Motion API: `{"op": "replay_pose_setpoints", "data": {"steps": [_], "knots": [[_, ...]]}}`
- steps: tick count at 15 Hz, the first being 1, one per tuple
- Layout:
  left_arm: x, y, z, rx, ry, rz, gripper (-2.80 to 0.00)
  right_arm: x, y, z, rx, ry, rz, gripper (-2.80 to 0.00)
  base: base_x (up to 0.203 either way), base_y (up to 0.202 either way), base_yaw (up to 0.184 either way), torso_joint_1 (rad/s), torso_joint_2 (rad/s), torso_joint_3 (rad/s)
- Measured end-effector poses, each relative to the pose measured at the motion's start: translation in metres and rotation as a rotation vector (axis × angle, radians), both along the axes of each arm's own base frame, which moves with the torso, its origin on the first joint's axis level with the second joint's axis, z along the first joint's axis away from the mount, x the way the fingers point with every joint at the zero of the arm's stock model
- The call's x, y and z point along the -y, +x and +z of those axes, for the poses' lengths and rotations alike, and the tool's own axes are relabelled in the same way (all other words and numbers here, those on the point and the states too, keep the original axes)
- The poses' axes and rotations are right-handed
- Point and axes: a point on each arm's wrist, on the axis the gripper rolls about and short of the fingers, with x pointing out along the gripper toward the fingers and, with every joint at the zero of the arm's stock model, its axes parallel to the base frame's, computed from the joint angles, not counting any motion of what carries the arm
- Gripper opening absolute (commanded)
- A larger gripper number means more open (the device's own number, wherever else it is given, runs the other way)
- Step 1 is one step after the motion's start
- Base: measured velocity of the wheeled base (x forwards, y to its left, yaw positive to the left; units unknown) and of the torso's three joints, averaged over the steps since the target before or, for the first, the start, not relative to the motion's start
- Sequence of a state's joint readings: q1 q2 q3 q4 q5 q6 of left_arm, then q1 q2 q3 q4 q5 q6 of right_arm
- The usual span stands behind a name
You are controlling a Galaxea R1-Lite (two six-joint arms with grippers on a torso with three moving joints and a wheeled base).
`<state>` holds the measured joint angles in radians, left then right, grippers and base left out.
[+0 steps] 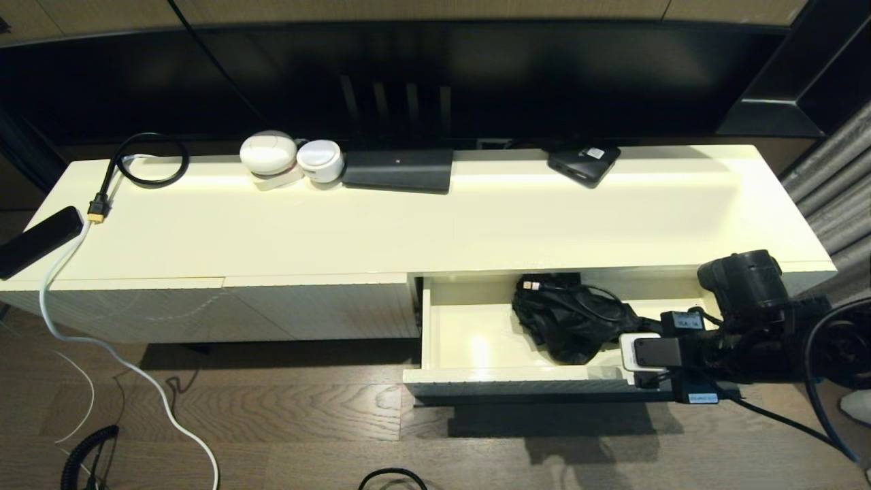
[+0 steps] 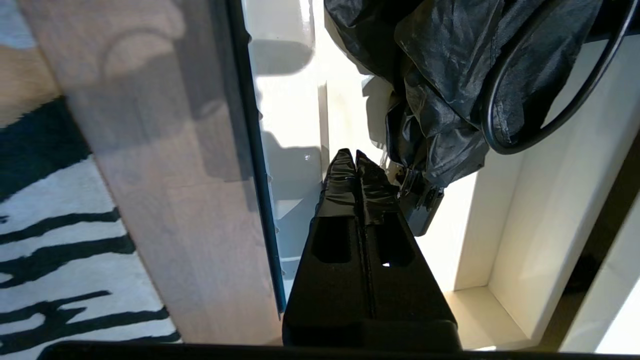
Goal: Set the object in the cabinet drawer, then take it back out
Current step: Open the drawer
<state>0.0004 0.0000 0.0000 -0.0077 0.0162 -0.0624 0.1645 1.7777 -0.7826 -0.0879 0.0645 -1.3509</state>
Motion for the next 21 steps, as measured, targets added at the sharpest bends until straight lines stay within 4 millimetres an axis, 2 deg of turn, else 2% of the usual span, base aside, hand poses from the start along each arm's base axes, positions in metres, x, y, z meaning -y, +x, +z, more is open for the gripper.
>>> {"op": "replay_pose_setpoints", "data": {"steps": [14,17,21], "knots": [[0.000,0.000,0.000,0.000,0.000,0.001,-2.80,0.000,-0.029,-0.010,-0.066,-0.006,0.017,-2.80,0.000,0.000,0.000,0.000,0.00,0.000],[0.000,0.000,0.000,0.000,0.000,0.000,-2.80,0.000,-0.031,-0.002,-0.047,-0.001,0.013,-2.80,0.000,0.000,0.000,0.000,0.00,0.000],[0.000,0.000,0.000,0.000,0.000,0.000,-2.80,0.004,-0.036,0.028,0.070,0.024,-0.053,-2.80,0.000,0.000,0.000,0.000,0.00,0.000]]}}
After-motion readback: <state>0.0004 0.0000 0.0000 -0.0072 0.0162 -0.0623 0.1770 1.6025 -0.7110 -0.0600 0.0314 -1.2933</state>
